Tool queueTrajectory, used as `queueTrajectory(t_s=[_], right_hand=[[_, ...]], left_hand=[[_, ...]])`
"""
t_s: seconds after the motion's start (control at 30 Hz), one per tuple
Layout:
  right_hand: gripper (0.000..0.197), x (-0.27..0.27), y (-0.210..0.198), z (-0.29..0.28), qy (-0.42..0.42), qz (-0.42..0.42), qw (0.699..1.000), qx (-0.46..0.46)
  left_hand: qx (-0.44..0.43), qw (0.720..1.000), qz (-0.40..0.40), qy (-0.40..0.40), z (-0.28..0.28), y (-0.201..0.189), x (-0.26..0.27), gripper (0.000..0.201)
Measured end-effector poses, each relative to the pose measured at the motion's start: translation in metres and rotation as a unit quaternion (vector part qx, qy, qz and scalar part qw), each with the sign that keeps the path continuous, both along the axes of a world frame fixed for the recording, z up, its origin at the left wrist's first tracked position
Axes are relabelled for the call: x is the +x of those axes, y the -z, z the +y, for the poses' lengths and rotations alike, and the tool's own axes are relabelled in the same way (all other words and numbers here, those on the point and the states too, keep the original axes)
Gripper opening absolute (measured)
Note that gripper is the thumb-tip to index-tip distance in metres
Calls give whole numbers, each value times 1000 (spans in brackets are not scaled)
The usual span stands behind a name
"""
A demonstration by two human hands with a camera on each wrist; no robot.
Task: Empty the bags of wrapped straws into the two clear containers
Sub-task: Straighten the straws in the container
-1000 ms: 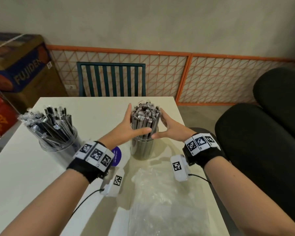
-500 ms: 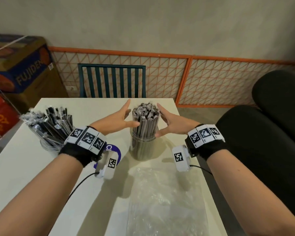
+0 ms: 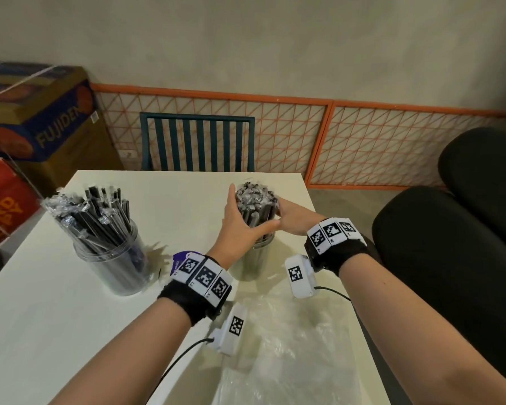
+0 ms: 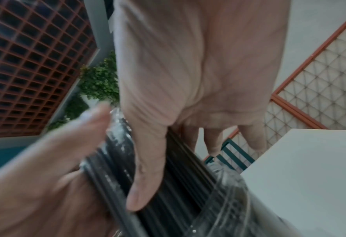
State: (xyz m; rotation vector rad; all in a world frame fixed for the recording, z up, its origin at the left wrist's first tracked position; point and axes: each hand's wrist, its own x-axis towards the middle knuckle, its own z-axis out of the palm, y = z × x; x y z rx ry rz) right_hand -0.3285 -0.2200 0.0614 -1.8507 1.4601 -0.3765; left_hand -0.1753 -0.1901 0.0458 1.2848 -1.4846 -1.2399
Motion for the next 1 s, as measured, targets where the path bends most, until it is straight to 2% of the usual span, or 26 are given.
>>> queueTrajectory(t_s=[0.1,0.17,0.23,0.3,0.4,0.53,0.6,0.63,0.7,0.77,0.83,0.9,1.0], right_hand=[[70,-2,-8,-1,21,-88,996,-12],[79,-11,-12,-3,20,-111,994,1],[88,-20,-11,-3,-2,-87,995,52],[100,-26,-7,-1,-22,-44,993,103],[113,-25,-2,3,-19,-42,991,128],[126,-15,0,3,-2,-84,990,111],[125,-7,2,4,4,-111,990,85],[118,-5,4,2,1,-126,990,65],[91,0,1,3,8,-139,990,26],[79,0,-4,2,24,-148,989,7],[76,-5,-11,2,37,-178,983,-7],[74,-9,-16,6,46,-199,979,-13],[92,-12,-17,13,30,-174,984,33]], left_hand=[[-37,999,-10,-4,-14,-9,11,83],[-20,996,-28,78,-24,-17,25,76],[29,985,-40,167,-33,-21,41,78],[59,974,-72,206,-39,-19,51,86],[76,971,-86,210,-39,-16,55,110],[49,984,-93,144,-19,-5,37,124],[29,991,-68,114,-11,1,26,126],[21,994,-52,98,-10,3,22,122],[7,996,-35,80,-12,1,18,102],[-9,996,-34,85,-16,-10,20,84],[-3,991,-42,128,-23,-20,28,78],[8,980,-91,179,-28,-27,39,80],[19,964,-159,212,-33,-27,49,89]])
